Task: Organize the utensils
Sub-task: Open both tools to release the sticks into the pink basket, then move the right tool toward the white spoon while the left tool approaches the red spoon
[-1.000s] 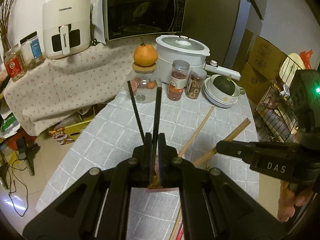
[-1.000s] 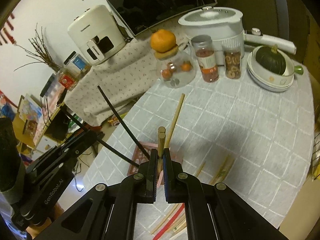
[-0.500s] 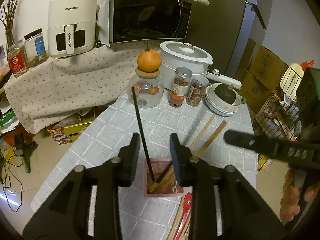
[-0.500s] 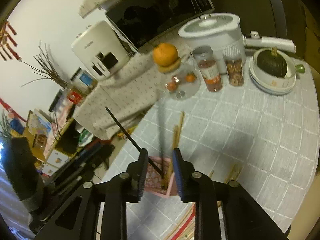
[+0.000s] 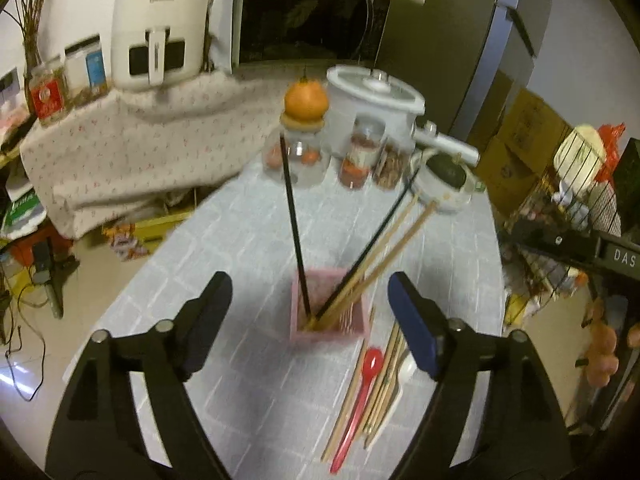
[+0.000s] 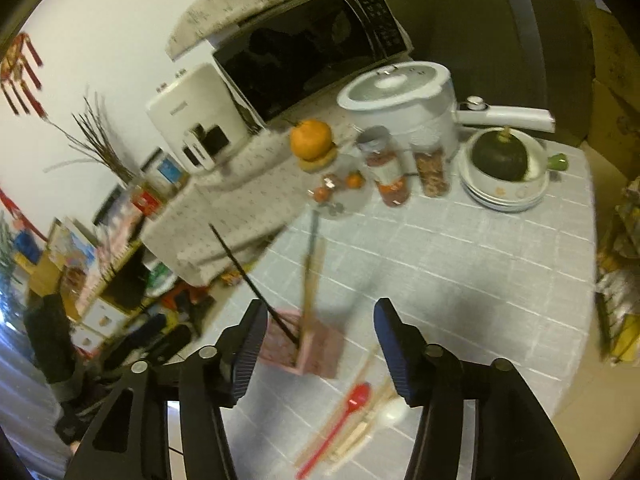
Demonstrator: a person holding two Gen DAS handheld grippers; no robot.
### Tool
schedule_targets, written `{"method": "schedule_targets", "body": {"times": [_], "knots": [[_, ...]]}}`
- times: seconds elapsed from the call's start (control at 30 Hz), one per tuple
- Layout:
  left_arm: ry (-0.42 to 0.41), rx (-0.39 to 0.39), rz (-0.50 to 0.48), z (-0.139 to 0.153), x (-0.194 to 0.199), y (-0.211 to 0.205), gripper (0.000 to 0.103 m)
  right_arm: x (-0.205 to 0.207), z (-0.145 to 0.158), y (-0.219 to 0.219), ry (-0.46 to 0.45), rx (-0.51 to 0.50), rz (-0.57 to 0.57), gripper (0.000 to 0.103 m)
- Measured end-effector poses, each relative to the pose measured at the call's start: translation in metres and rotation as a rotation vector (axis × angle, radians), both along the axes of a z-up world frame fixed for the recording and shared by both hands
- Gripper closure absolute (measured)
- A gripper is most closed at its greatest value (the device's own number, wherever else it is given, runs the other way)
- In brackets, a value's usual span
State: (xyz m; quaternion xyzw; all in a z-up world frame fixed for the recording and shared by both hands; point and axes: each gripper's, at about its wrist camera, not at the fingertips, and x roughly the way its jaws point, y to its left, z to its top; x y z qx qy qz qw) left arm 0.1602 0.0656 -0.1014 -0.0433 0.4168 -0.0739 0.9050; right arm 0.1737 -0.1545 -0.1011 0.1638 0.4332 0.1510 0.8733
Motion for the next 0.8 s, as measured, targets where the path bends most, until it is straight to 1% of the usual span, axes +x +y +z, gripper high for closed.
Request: {"method": "schedule_targets", "body": {"times": [0.13,0.27,0.4,0.5,0.57,0.63,0.8], "knots": [[0.083,-0.014,0.003,-0.017,-0.004,0.0,0.02,-0.004,-0.015,-0.004,0.047,-0.063,0.002,0.04],[0.162,-0.02,-0.005,-0.033,-0.008,-0.003,0.02,-0.008,-0.038,-0.005,0.11,-0.121,0.015,0.035],[0.243,-0.015,-0.02,-0.052,-0.01,-0.01,0.02,-0.009,-0.066,-0.003,0.2,-0.181,0.014,0.035],[0.281,0.013,-0.047,-0.064,-0.012,-0.018,0.02,-0.007,-0.088,0.001,0.266,-0.219,0.03,0.035],[0.303,0.027,-0.057,-0.071,-0.014,-0.021,0.02,-0.005,-0.105,0.003,0.315,-0.233,0.036,0.035],[0.329,0.026,-0.063,-0.079,-0.014,-0.022,0.02,-0.004,-0.118,0.005,0.355,-0.235,0.034,0.035],[0.383,-0.012,-0.084,-0.093,-0.012,-0.023,0.02,0.0,-0.15,0.011,0.444,-0.212,0.051,0.035]]}}
